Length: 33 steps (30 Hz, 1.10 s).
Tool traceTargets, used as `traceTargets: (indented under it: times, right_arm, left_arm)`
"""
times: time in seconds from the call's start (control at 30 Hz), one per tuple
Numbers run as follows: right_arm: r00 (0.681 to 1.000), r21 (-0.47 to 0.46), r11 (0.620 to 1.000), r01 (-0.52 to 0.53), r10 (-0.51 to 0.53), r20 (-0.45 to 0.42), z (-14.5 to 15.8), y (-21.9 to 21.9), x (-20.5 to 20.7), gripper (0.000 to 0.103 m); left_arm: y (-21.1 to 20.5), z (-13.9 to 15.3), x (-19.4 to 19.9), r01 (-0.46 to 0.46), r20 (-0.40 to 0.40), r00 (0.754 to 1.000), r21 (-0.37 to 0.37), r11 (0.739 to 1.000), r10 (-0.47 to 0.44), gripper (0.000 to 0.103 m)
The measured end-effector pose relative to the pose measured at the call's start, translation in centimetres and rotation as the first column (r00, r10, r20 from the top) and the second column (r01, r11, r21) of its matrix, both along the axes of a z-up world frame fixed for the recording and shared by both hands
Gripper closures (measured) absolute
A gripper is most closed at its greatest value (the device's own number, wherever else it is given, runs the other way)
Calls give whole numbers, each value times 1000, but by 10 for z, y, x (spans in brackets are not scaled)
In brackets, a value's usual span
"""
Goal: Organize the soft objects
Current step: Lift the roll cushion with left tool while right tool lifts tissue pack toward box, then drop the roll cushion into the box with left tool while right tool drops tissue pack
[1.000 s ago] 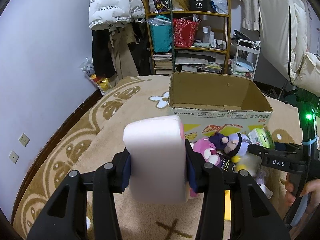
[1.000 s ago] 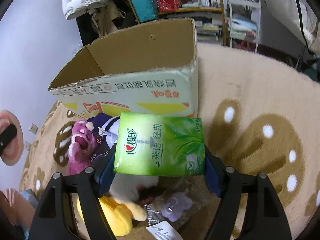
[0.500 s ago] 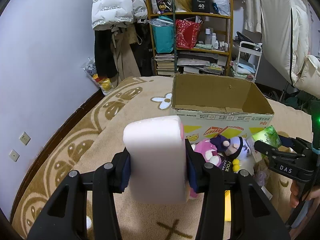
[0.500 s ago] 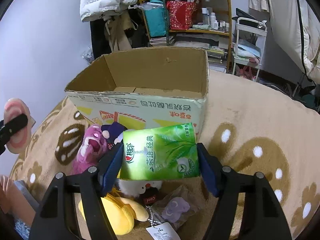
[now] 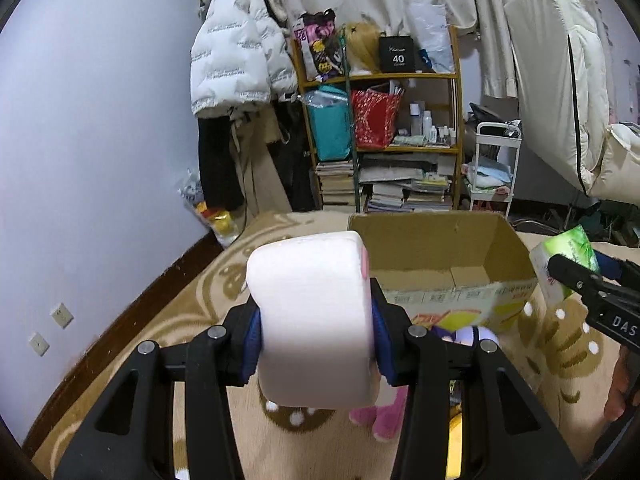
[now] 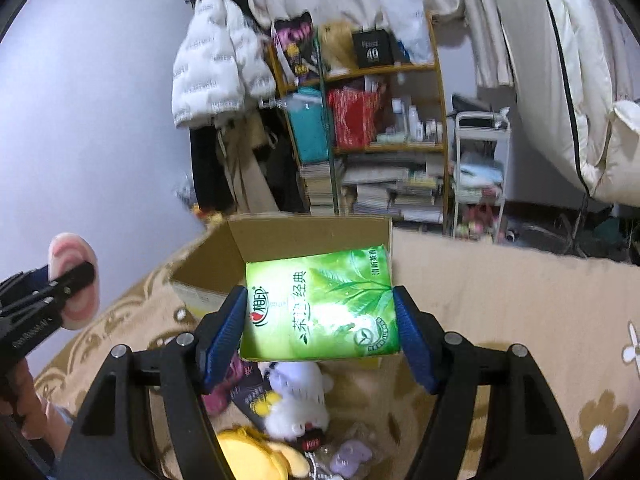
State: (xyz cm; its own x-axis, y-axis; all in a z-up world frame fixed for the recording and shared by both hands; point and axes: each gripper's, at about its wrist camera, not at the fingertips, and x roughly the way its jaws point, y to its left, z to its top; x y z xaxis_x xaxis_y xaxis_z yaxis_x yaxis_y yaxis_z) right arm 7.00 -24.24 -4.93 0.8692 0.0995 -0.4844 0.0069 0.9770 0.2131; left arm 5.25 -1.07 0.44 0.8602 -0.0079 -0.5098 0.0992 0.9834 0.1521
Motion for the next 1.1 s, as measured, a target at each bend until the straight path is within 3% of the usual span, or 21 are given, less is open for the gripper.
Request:
traceTargets:
  times: [0.37,0.8,1.03,1.1]
  right_arm:
    - [999,-13,1000,-21,21,37,2,-2,33,28]
    - [999,-14,999,-36,36,-5,-24,-15,75,27]
    - [998,-7,999,-35,34,-53,-44,-17,84,27]
    - [998,-16,999,-39,38,-47,-43,-16,85,27]
  left_arm:
    - [-29,9,52,73,61,995,20,997,-74,58]
    - [-51,-16,109,142,-9,990,-9,990,-142,58]
    - [-62,-47,123,202,-116,972,-41,979,-206,55]
    - [-67,-51,123,215,-116,970,-4,977,-214,54]
